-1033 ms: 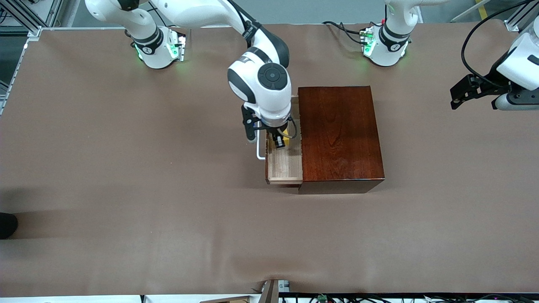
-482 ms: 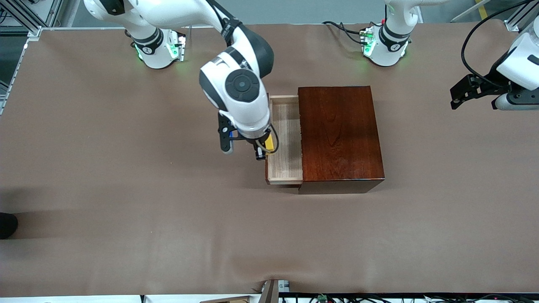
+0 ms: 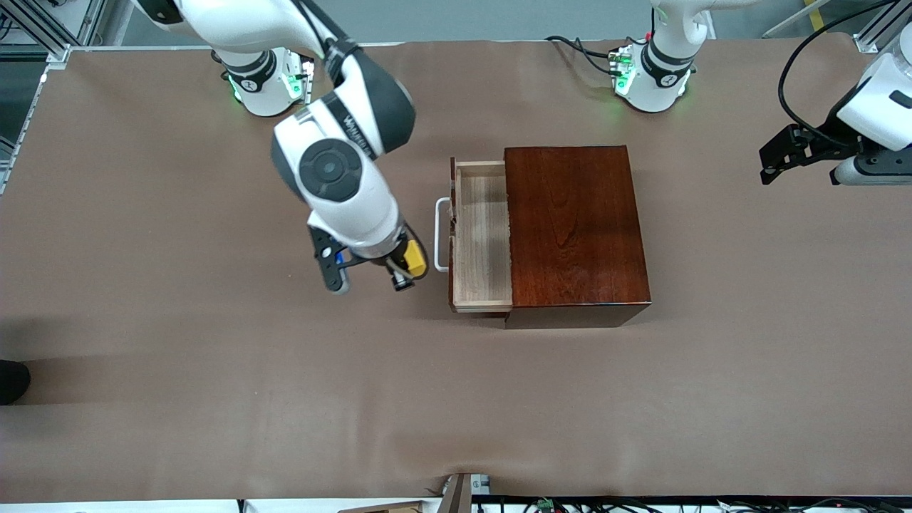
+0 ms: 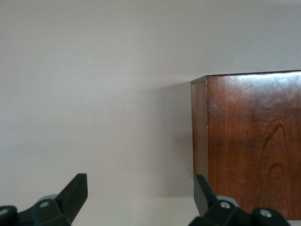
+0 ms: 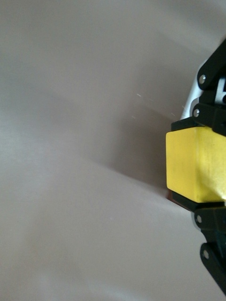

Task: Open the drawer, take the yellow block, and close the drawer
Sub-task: 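Lift the cube out with the right gripper while the left gripper returns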

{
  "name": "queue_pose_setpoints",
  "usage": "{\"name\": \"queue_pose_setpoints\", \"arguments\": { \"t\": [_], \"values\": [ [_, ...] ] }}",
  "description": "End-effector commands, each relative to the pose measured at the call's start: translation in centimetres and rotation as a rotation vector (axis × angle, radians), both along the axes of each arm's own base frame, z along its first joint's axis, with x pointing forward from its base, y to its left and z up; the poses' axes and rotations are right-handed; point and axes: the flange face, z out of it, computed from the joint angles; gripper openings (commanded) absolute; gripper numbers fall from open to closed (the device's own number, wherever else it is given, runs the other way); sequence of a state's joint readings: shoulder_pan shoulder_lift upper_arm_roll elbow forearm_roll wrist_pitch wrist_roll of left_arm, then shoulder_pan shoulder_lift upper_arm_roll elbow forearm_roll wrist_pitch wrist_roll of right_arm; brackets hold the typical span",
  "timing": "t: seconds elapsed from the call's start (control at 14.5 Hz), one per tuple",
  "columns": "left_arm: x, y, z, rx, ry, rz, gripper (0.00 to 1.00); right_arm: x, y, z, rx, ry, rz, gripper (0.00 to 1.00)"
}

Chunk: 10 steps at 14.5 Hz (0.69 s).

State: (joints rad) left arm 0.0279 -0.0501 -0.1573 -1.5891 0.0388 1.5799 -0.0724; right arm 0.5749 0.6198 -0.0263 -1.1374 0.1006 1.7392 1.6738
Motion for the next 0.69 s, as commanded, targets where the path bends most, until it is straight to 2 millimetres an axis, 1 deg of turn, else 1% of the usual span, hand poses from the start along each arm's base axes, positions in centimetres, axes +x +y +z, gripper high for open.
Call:
{"name": "queue_pose_setpoints", "arguments": {
  "t": [0.0,0.07,0.14,0.21,0.28,0.34,0.41,0.48,0.55,0.62],
  "values": [
    [0.5,-4.1,-0.8,-0.02,0.016,-0.072,1.0,1.1,-4.5,1.5,0.011,0.038,0.136,0.0],
    [0.6,-5.6,-0.8,-0.023,0.015,-0.095,1.0,1.9,-6.8,1.7,0.011,0.049,0.183,0.0],
    [1.2,-6.6,-1.1,-0.031,0.019,-0.101,1.0,2.6,-9.2,1.8,0.012,0.067,0.231,0.0],
    [1.3,-8.5,-1.0,-0.041,0.015,-0.107,1.0,3.1,-11.0,1.7,0.013,0.087,0.274,0.0],
    [1.4,-11.5,-2.0,-0.056,0.033,-0.118,1.0,3.6,-12.9,2.2,0.018,0.089,0.309,0.0],
    [1.4,-13.8,-2.6,-0.068,0.043,-0.105,1.0,3.9,-14.3,1.9,0.018,0.099,0.333,0.0],
    [1.4,-16.6,-3.8,-0.08,0.061,-0.082,1.0,4.3,-15.7,1.4,0.019,0.103,0.351,0.0],
    [1.1,-20.1,-5.2,-0.084,0.078,-0.066,1.0,4.6,-16.9,0.7,0.022,0.107,0.381,0.0],
    [1.0,-23.2,-7.0,-0.095,0.084,-0.048,1.0,5.0,-17.9,0.0,0.028,0.11,0.424,0.0],
    [0.6,-26.2,-8.4,-0.104,0.077,-0.024,1.0,5.4,-19.4,-0.5,0.036,0.104,0.463,0.0]
  ]
}}
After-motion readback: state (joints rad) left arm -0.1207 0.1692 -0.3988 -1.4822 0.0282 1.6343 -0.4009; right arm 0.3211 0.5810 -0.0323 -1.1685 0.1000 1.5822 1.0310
